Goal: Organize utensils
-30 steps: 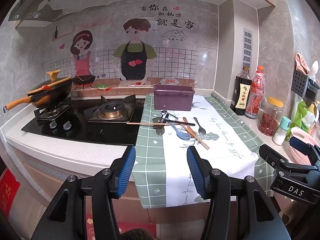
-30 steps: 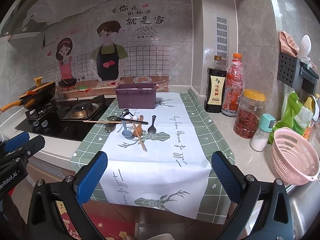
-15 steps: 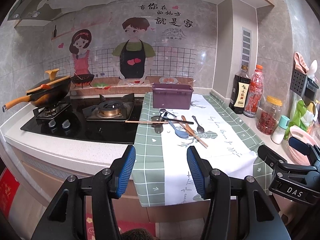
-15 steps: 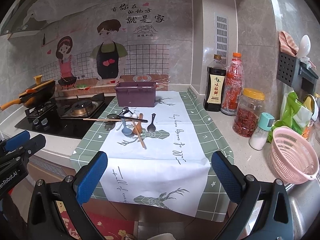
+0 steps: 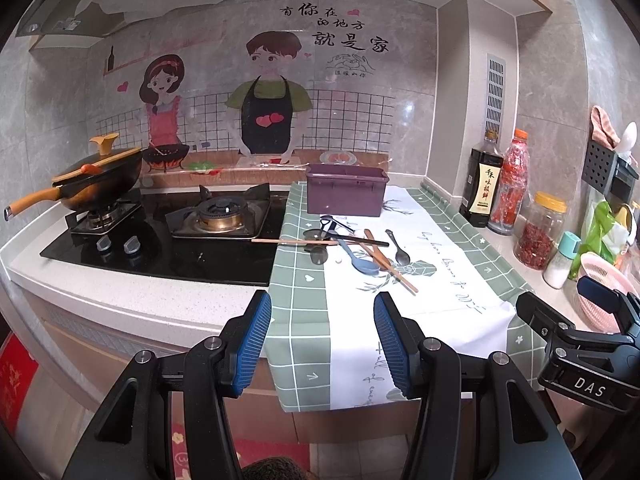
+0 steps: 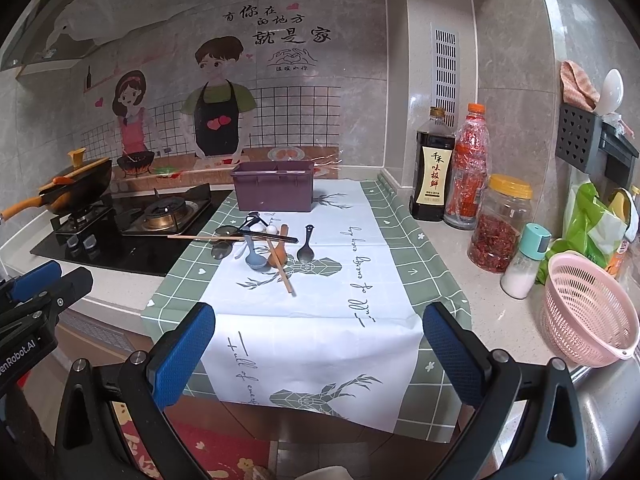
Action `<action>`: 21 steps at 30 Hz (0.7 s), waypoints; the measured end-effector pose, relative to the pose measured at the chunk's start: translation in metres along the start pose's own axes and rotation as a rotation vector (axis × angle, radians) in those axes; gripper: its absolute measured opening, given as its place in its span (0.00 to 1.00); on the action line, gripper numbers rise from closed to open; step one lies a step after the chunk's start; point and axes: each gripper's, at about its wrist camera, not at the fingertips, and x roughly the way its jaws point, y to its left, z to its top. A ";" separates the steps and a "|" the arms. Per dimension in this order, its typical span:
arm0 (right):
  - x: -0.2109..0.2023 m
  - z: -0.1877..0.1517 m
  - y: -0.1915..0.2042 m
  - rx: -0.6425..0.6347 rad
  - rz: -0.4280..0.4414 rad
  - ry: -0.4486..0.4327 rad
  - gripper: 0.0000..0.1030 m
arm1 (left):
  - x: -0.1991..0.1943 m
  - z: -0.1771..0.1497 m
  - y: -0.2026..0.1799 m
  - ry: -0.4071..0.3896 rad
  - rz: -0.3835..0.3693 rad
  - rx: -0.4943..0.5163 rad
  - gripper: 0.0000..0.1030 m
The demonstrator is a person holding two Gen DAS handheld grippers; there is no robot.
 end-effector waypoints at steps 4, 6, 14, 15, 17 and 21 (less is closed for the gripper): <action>0.000 0.000 0.000 0.000 0.000 0.000 1.00 | 0.000 0.000 0.000 0.000 0.000 -0.001 0.53; 0.001 0.000 0.000 0.000 0.001 0.001 1.00 | 0.001 0.001 0.001 0.003 0.000 0.000 0.53; 0.001 0.000 0.001 0.000 0.001 0.002 1.00 | 0.001 -0.001 0.000 -0.004 0.003 -0.002 0.53; 0.001 0.000 0.001 0.000 0.001 0.002 1.00 | 0.001 -0.001 0.000 -0.004 0.004 -0.002 0.53; 0.002 0.001 0.000 0.001 0.001 0.002 1.00 | 0.001 0.000 0.000 -0.003 0.002 -0.003 0.53; 0.002 0.000 0.001 0.000 0.001 0.000 1.00 | 0.001 0.000 0.000 0.001 0.003 -0.002 0.53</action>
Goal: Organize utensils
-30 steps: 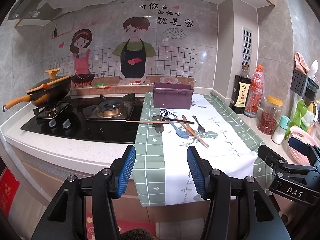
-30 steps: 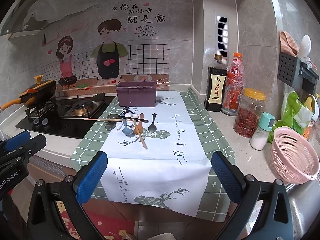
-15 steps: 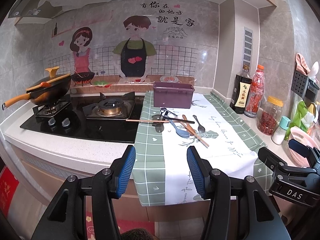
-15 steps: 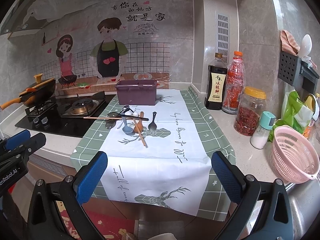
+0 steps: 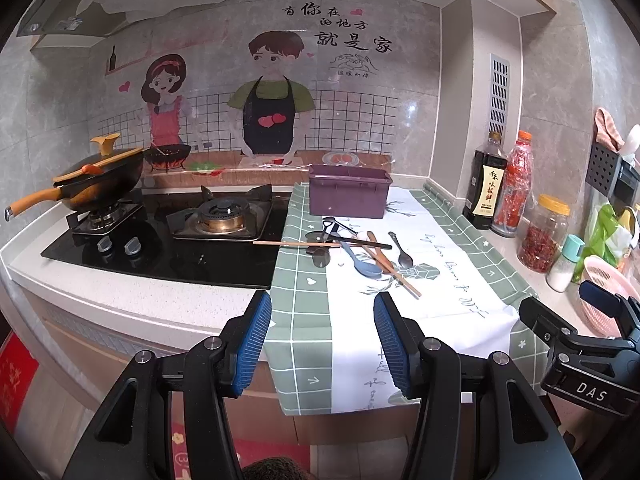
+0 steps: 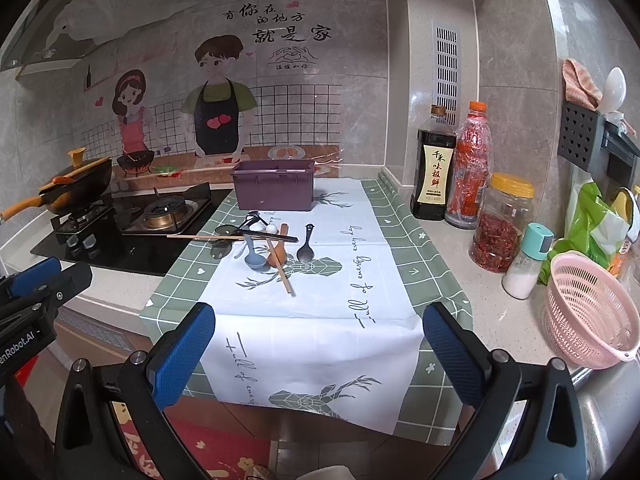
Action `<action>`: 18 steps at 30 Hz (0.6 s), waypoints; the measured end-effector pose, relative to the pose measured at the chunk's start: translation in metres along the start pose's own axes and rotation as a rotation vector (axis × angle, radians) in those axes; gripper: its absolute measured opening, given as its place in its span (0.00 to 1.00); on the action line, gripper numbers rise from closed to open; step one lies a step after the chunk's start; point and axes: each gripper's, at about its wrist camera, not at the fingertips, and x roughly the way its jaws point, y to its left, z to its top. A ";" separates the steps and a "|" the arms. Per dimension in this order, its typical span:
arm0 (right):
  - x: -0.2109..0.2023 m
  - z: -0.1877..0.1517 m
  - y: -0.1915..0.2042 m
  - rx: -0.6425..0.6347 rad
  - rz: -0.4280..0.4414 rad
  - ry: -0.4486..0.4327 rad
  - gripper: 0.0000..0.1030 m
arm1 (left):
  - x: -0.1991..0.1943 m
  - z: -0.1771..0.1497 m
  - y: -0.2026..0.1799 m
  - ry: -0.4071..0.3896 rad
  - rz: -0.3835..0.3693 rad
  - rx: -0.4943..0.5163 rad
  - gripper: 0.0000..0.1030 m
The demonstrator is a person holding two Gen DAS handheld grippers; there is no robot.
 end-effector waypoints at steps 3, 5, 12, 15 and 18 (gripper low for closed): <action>0.001 0.001 0.000 -0.001 -0.001 0.000 1.00 | 0.003 -0.004 0.004 0.005 0.000 -0.004 0.53; 0.002 -0.002 0.003 -0.004 0.001 0.002 1.00 | 0.008 -0.008 0.005 0.014 0.002 -0.006 0.53; 0.022 0.005 0.014 -0.033 -0.007 0.009 1.00 | 0.038 0.004 0.015 0.058 0.014 -0.008 0.53; 0.039 0.023 0.015 -0.062 -0.025 0.001 1.00 | 0.058 0.015 0.023 0.074 0.024 -0.013 0.53; 0.068 0.046 0.018 -0.087 -0.032 0.026 1.00 | 0.080 0.027 0.034 0.083 0.048 -0.009 0.53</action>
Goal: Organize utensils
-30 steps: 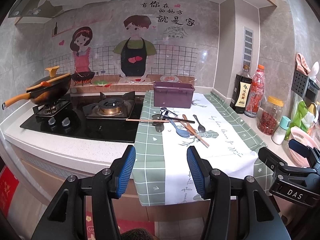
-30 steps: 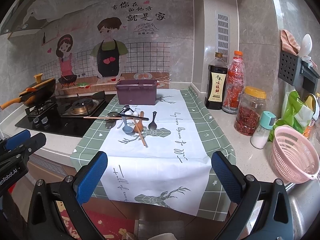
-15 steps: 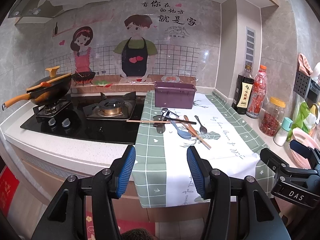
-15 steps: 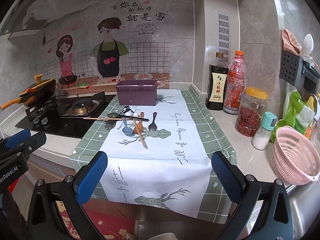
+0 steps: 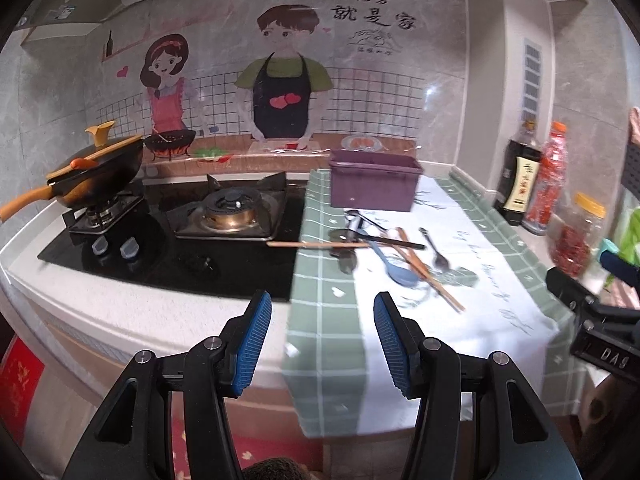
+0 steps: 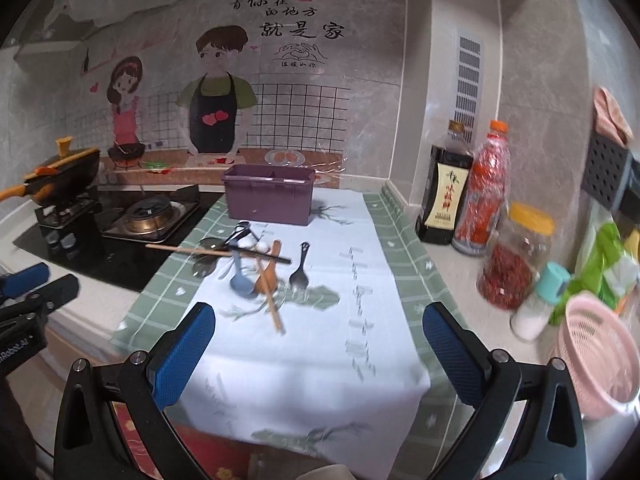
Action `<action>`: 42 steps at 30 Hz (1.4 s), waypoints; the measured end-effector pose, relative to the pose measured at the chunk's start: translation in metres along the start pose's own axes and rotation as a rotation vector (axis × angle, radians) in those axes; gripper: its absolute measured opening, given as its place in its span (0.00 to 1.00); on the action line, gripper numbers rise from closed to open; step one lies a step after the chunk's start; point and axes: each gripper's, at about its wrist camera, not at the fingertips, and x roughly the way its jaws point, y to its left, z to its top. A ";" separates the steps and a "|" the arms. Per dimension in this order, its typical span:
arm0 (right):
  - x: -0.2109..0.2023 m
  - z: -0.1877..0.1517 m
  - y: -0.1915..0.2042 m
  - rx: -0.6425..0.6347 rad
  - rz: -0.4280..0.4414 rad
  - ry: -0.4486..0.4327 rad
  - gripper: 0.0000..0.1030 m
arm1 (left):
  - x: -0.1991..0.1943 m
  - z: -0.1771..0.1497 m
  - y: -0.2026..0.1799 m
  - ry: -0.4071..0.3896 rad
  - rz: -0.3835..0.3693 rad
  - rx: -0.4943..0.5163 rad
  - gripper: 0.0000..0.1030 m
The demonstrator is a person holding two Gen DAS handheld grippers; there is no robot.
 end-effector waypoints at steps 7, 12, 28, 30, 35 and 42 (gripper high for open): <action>0.076 0.042 0.014 -0.028 0.135 0.102 1.00 | 0.063 0.033 0.036 0.071 -0.052 0.008 0.53; 0.138 0.066 0.041 -0.116 0.229 0.190 0.81 | 0.097 0.057 0.075 0.103 -0.090 -0.079 0.53; 0.258 0.092 0.129 -0.470 0.490 0.407 0.52 | 0.132 0.088 0.142 0.107 -0.063 -0.178 0.57; 0.270 0.090 0.141 -0.516 0.521 0.416 0.51 | 0.132 0.084 0.144 0.119 -0.038 -0.186 0.57; 0.298 0.087 0.168 -0.614 0.590 0.436 0.47 | 0.132 0.072 0.146 0.152 0.005 -0.199 0.57; 0.321 0.088 0.162 -0.543 0.604 0.523 0.31 | 0.127 0.074 0.144 0.144 -0.022 -0.190 0.57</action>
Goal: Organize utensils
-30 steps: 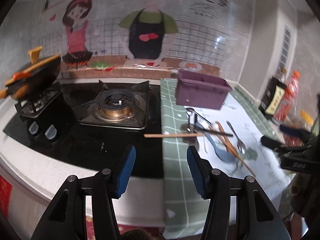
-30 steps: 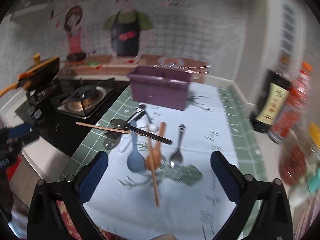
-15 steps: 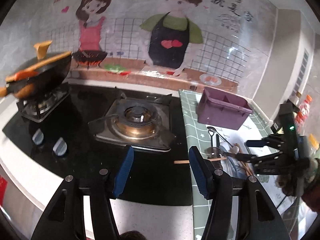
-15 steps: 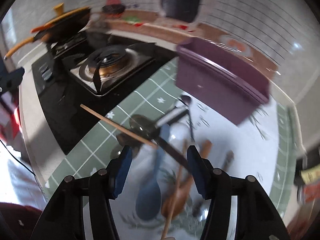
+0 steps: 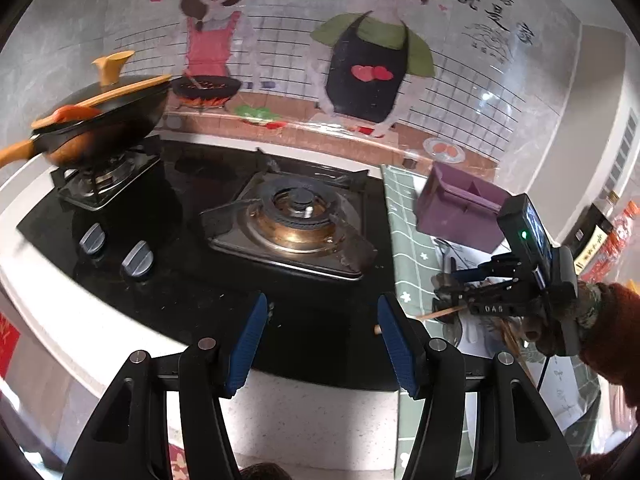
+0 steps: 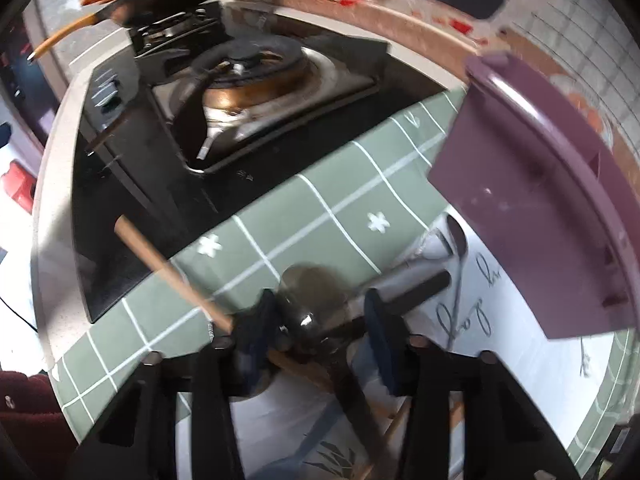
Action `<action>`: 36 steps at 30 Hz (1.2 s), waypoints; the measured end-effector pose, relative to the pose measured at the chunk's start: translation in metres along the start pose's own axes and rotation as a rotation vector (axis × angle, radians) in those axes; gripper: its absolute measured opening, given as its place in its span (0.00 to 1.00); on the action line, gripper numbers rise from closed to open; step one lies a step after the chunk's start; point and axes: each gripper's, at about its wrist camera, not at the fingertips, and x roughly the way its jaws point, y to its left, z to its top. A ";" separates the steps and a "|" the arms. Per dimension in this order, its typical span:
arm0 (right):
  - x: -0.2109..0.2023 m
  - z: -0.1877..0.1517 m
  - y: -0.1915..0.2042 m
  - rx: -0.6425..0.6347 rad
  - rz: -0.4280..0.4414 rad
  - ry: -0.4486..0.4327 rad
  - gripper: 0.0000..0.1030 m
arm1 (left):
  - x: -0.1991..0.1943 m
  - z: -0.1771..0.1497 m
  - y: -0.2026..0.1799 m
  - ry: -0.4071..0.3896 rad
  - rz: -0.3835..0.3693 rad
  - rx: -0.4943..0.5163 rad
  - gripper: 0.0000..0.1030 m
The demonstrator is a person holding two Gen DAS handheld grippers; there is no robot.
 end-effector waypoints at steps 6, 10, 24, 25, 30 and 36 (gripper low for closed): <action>-0.057 -0.025 -0.028 0.231 -0.056 -0.063 0.31 | 0.027 0.012 -0.036 0.055 -0.146 0.104 0.57; -0.101 -0.063 -0.057 0.422 -0.139 -0.109 0.30 | 0.054 0.020 -0.068 0.118 -0.256 0.179 0.57; -0.145 -0.200 -0.137 0.898 -0.151 -0.234 0.30 | 0.166 0.003 -0.156 0.436 -0.308 0.406 0.57; -0.142 -0.204 -0.140 0.907 -0.166 -0.227 0.30 | 0.169 -0.002 -0.157 0.455 -0.291 0.421 0.57; -0.122 -0.215 -0.154 0.963 -0.135 -0.199 0.30 | 0.156 -0.024 -0.159 0.646 -0.451 0.350 0.57; -0.109 -0.203 -0.147 0.912 -0.147 -0.176 0.30 | 0.126 -0.010 -0.180 0.533 -0.426 0.400 0.57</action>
